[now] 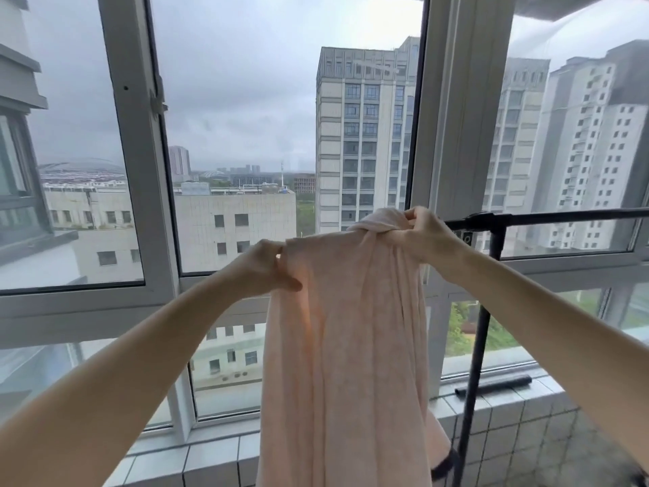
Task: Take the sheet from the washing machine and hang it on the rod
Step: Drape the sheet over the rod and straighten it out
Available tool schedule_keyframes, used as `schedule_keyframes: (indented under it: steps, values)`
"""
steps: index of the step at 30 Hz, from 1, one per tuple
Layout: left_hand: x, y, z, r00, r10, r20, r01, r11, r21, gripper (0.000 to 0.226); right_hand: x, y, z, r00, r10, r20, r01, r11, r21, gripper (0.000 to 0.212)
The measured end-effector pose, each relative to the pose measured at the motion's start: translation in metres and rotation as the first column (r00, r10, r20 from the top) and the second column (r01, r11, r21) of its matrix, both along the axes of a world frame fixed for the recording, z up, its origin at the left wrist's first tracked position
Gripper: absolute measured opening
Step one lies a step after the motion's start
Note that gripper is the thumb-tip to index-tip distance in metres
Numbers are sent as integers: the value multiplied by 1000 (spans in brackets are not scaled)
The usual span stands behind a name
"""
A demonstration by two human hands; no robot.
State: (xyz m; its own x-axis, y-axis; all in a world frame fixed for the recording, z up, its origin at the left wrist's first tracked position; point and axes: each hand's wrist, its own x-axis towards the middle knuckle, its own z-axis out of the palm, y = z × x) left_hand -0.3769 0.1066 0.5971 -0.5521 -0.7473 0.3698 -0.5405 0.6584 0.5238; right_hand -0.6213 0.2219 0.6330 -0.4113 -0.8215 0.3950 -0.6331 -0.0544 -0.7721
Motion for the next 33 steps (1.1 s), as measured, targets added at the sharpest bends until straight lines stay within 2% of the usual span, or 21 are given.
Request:
schedule_keyframes:
  steps: [2, 4, 7, 9, 11, 13, 17, 22, 24, 27, 29, 30, 31, 33]
  values:
    - [9, 2, 1, 997, 74, 21, -73, 997, -25, 12, -2, 7, -9, 986, 146, 76, -147, 989, 15, 62]
    - [20, 7, 10, 991, 130, 14, -129, 989, -66, 10, -4, 11, -17, 983, 183, -19, -184, 983, -24, 54]
    - [39, 15, 38, 965, 254, -57, -261, 938, -229, 14, -12, 12, -11, 982, 54, -180, -86, 981, -175, 30]
    - [43, 26, 64, 929, 326, -176, -367, 876, -314, 1, -31, 11, 3, 985, 21, -172, -60, 972, -227, 21]
    - [34, 37, 88, 894, 352, -276, -438, 815, -380, 7, -54, 8, 20, 990, -10, -139, -27, 966, -258, 18]
    - [7, 43, 103, 881, 349, -320, -460, 791, -404, 12, -73, 5, 36, 992, -25, -126, -11, 962, -273, 18]
    - [-57, 40, 112, 900, 336, -279, -432, 777, -458, 26, -94, -6, 68, 991, 4, -132, -43, 955, -292, 13]
    - [-93, 29, 109, 859, 358, -367, -506, 707, -495, 24, -111, -19, 98, 996, 45, -80, -69, 938, -339, 19]
    - [-90, 25, 114, 850, 387, -359, -522, 713, -467, 24, -114, -23, 107, 995, 80, -59, -97, 922, -376, 17]
    - [-71, 22, 123, 850, 478, -221, -526, 764, -374, 19, -111, -28, 112, 987, 159, 20, -137, 905, -403, 9]
    - [-57, 30, 126, 872, 480, -96, -488, 844, -222, 17, -107, -29, 109, 956, 274, 107, -214, 898, -384, 13]
    - [-52, 36, 127, 887, 462, -12, -460, 880, -119, 25, -104, -28, 107, 932, 329, 149, -254, 891, -376, 16]
    - [-47, 43, 127, 894, 436, 99, -438, 899, -7, 34, -101, -27, 106, 906, 377, 194, -287, 883, -372, 19]
    - [-43, 54, 124, 898, 343, 277, -394, 906, 155, 36, -96, -25, 107, 863, 434, 257, -328, 870, -369, 21]
